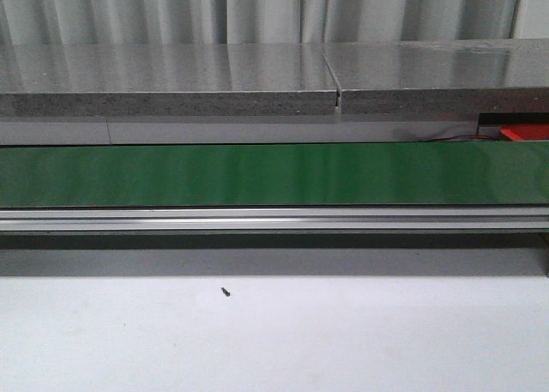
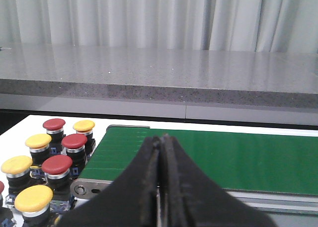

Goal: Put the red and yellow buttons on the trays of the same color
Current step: 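Lower the left gripper over a yellow button in the cluster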

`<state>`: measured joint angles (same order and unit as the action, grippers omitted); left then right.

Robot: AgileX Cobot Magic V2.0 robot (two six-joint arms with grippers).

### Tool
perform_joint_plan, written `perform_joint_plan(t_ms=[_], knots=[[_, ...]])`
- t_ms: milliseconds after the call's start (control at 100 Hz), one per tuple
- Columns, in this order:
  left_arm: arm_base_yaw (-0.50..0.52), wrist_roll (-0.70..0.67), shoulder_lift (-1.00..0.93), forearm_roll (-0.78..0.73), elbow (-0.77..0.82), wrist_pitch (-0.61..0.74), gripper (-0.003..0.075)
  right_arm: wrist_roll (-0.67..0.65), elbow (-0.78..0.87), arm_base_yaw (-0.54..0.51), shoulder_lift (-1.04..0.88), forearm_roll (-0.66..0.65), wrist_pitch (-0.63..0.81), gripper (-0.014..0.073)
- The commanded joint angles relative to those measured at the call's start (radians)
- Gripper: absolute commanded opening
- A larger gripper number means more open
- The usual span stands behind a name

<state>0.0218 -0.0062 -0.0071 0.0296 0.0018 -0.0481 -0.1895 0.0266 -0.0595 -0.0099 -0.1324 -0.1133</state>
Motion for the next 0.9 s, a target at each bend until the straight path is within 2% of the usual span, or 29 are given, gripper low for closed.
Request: perform_joint_plan(t_ms=[0, 720, 890], knots=[[0.000, -0.002, -0.032, 0.008, 0.042, 0.078, -0.0019, 0.001, -0.013, 0.003, -0.020, -0.014, 0.077, -0.0067], [0.000, -0.002, -0.032, 0.009, 0.042, 0.078, -0.0019, 0.001, -0.013, 0.003, -0.020, -0.014, 0.077, -0.0067], [0.000, -0.002, -0.032, 0.009, 0.040, 0.042, -0.0019, 0.001, -0.013, 0.003, -0.020, -0.014, 0.077, -0.0067]])
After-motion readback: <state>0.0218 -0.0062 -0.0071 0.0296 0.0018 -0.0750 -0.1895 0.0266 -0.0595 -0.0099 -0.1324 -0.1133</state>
